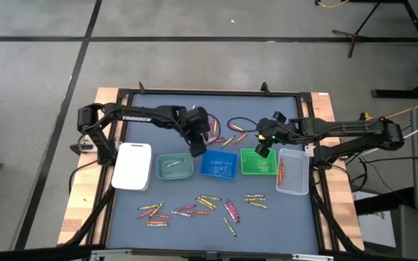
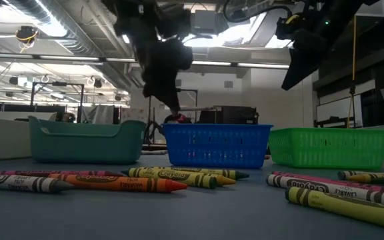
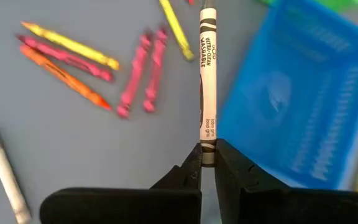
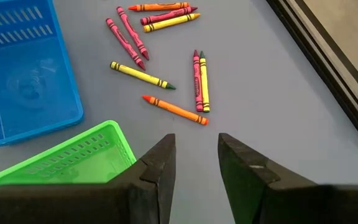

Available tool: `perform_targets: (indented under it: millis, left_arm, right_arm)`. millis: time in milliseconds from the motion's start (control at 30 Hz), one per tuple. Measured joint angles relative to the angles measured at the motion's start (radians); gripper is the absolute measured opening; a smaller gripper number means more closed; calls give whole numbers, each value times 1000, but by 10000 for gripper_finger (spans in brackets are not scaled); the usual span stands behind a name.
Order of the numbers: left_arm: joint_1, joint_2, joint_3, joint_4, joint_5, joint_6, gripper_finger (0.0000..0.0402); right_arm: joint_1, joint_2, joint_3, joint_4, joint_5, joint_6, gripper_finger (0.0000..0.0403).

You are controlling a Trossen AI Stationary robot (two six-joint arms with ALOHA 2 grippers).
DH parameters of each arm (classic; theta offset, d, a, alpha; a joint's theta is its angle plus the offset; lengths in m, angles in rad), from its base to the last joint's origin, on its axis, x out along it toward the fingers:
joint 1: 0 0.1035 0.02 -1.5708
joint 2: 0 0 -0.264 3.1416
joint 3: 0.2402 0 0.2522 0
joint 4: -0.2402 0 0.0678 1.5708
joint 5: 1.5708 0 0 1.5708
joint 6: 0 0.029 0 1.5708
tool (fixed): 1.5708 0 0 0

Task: Sort crayons
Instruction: Put the gray crayon into the light green bin

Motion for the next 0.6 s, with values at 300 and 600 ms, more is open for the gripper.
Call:
perform_targets:
  millis: [300, 600]
  left_arm:
    - [-135, -1, 86, -339, -8, -26, 7]
    - [-253, -1, 86, -530, -71, -184, 7]
  right_arm:
    - [0, 0, 0, 28, 0, 0, 120]
    - [0, 0, 0, 116, 0, -101, 120]
